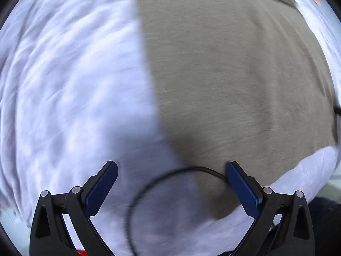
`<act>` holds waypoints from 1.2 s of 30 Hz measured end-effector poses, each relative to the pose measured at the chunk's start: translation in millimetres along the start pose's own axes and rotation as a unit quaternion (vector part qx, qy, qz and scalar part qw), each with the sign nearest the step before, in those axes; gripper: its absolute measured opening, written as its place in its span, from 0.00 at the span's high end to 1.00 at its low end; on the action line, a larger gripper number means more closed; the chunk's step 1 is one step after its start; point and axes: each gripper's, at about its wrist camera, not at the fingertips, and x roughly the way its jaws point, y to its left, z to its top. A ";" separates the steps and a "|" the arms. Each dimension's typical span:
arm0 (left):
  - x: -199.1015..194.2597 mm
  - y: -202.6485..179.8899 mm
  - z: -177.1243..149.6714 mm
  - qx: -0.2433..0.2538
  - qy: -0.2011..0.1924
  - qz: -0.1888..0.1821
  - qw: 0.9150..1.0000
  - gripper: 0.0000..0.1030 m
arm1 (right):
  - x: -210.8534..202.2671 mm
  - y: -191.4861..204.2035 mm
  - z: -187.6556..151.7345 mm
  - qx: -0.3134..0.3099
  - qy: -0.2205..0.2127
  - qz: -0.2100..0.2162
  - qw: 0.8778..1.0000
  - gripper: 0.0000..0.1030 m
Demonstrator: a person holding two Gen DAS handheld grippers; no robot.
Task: Fold small clothes
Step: 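Move both grippers to the sweater hem and grasp it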
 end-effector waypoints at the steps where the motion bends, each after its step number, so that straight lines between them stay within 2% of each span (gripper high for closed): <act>1: -7.2 18.4 -3.0 -0.031 -0.008 -0.007 0.999 0.01 | -2.2 -3.7 -3.4 0.015 -0.002 0.008 1.000 0.22; 2: -15.3 37.6 -4.8 -0.065 -0.017 -0.016 0.998 0.01 | -4.7 -6.8 -7.3 0.035 -0.003 0.021 0.999 0.22; 5: -36.0 66.0 -1.8 -0.117 -0.050 -0.044 0.991 0.01 | -7.2 -6.1 -14.4 0.064 -0.002 0.046 0.997 0.22; 8: -42.6 55.6 6.4 -0.111 -0.060 -0.110 0.986 0.01 | -3.2 6.6 -16.1 0.071 0.008 0.062 0.996 0.22; 10: -36.8 32.1 9.7 -0.084 -0.046 -0.156 0.983 0.01 | 4.2 20.2 -17.0 0.067 0.023 0.076 0.995 0.23; 12: -31.2 -1.4 16.3 -0.044 -0.033 -0.197 0.979 0.01 | 10.6 30.8 -21.4 0.057 0.034 0.071 0.995 0.23; 14: -16.8 -20.0 19.8 -0.030 -0.011 -0.194 0.981 0.01 | 15.1 35.4 -26.2 0.057 0.039 0.071 0.995 0.23; 15: 0.6 -25.5 19.0 -0.040 0.023 -0.174 0.984 0.01 | 17.0 34.9 -26.7 0.060 0.041 0.072 0.995 0.23; 17: 29.0 -17.7 17.0 -0.076 0.071 -0.169 0.980 0.01 | 19.3 32.5 -29.9 0.073 0.042 0.079 0.993 0.23; 20: 36.9 4.4 1.0 -0.131 0.071 -0.223 0.963 0.01 | 22.2 17.7 -51.1 0.085 0.041 0.093 0.991 0.22; 22: 37.9 18.5 -10.5 -0.166 0.065 -0.264 0.948 0.01 | 22.5 5.3 -53.7 0.093 0.038 0.110 0.989 0.22; 23: 41.2 27.9 -11.8 -0.192 0.064 -0.283 0.938 0.01 | 23.8 -1.4 -57.4 0.099 0.038 0.118 0.987 0.22; 26: 54.0 51.2 -18.5 -0.248 0.079 -0.309 0.915 0.01 | 34.0 -25.8 -39.6 0.127 0.047 0.139 0.981 0.22; 27: 55.0 51.8 -17.5 -0.251 0.084 -0.308 0.914 0.01 | 36.1 -29.4 -38.6 0.135 0.048 0.144 0.979 0.22; 28: 54.5 49.4 -15.5 -0.242 0.087 -0.303 0.918 0.01 | 38.8 -35.5 -38.4 0.143 0.049 0.150 0.977 0.23; 29: 53.2 50.3 -10.8 -0.230 0.087 -0.296 0.923 0.01 | 41.1 -38.5 -36.9 0.145 0.049 0.155 0.976 0.26; 31: 47.6 41.0 -6.1 -0.189 0.082 -0.260 0.943 0.01 | 42.5 -46.4 -27.1 0.130 0.048 0.162 0.977 0.32; 33: 42.8 30.9 -8.7 -0.164 0.065 -0.226 0.958 0.01 | 38.6 -46.9 -24.5 0.110 0.048 0.171 0.978 0.40; 34: 41.2 28.1 -10.7 -0.161 0.055 -0.212 0.962 0.01 | 38.6 -49.1 -25.1 0.108 0.048 0.177 0.977 0.44; 36: 42.7 22.0 -7.0 -0.167 0.038 -0.188 0.967 0.01 | 40.6 -56.6 -28.1 0.110 0.048 0.187 0.975 0.46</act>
